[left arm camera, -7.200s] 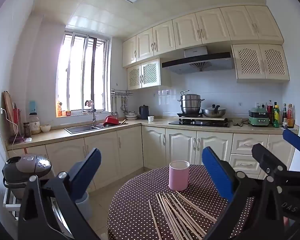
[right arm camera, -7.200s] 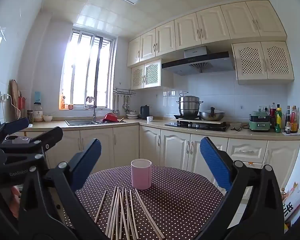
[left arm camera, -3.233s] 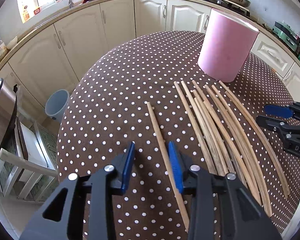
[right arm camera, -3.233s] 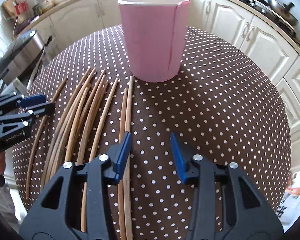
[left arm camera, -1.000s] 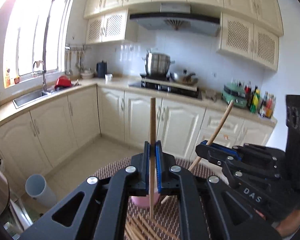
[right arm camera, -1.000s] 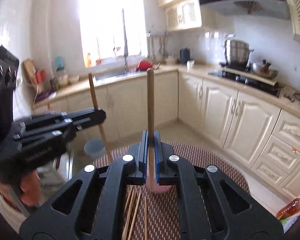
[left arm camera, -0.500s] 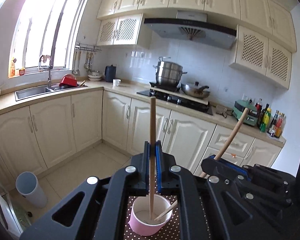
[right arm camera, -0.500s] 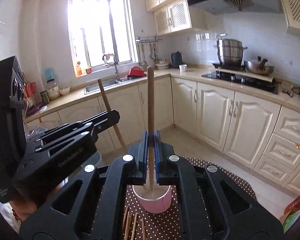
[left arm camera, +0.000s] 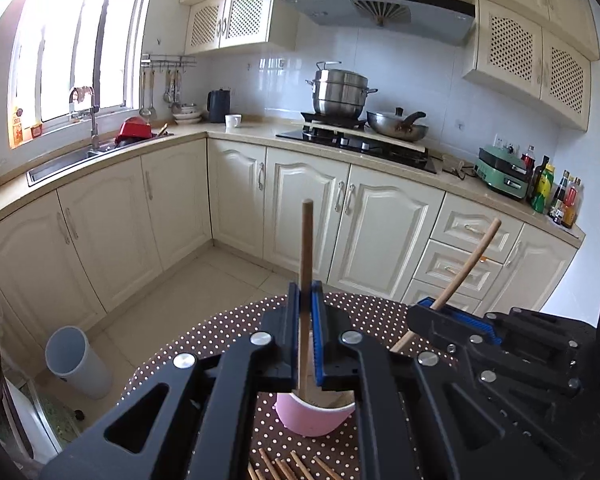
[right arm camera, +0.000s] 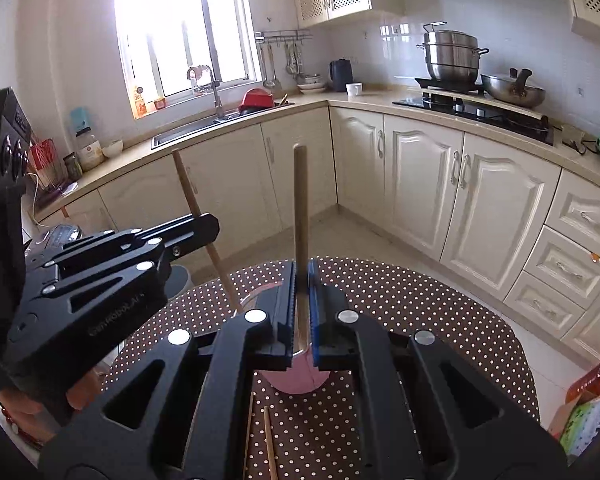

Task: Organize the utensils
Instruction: 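Lift the chopstick with the right gripper and drop it into the pink cup, then lower the right gripper to the chopstick pile and grasp another chopstick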

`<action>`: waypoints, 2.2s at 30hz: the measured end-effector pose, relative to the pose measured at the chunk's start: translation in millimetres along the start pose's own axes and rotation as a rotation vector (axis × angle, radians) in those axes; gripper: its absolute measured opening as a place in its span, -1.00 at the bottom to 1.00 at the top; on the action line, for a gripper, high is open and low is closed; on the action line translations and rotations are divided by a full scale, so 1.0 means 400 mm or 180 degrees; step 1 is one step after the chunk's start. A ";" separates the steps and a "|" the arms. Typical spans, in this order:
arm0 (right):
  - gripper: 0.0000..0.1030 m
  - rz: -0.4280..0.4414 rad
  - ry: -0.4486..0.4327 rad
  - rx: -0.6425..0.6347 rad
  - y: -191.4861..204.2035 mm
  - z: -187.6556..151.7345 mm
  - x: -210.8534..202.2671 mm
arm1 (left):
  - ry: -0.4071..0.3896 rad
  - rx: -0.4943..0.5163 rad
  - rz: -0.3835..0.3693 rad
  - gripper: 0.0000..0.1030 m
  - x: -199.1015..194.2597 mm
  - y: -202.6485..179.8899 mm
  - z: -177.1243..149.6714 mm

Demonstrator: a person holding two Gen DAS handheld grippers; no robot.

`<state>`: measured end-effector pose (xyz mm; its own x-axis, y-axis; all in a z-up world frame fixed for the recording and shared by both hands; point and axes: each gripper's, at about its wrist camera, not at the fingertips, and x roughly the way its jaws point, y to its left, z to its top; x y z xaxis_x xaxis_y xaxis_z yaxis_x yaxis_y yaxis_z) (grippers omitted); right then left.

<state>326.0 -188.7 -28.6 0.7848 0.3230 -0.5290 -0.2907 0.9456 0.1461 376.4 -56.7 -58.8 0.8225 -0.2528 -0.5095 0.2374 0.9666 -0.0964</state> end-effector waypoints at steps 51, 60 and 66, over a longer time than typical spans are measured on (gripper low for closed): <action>-0.33 0.0174 0.1398 -0.0218 0.040 -0.347 0.048 | 0.1880 -0.0398 0.0530 0.04 0.040 0.197 -0.425; -0.33 0.0173 0.1604 -0.0367 0.061 -0.360 0.099 | 0.1884 -0.0386 0.0507 0.02 0.066 0.198 -0.425; -0.36 0.0125 0.1715 -0.0485 0.083 -0.368 0.147 | 0.1868 -0.0276 0.0632 -0.25 0.096 0.172 -0.414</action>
<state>281.9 -143.9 -177.9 0.3928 0.2543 -0.8838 -0.4212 0.9041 0.0729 338.7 6.8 -226.6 0.4198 -0.0268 -0.9072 0.0460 0.9989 -0.0082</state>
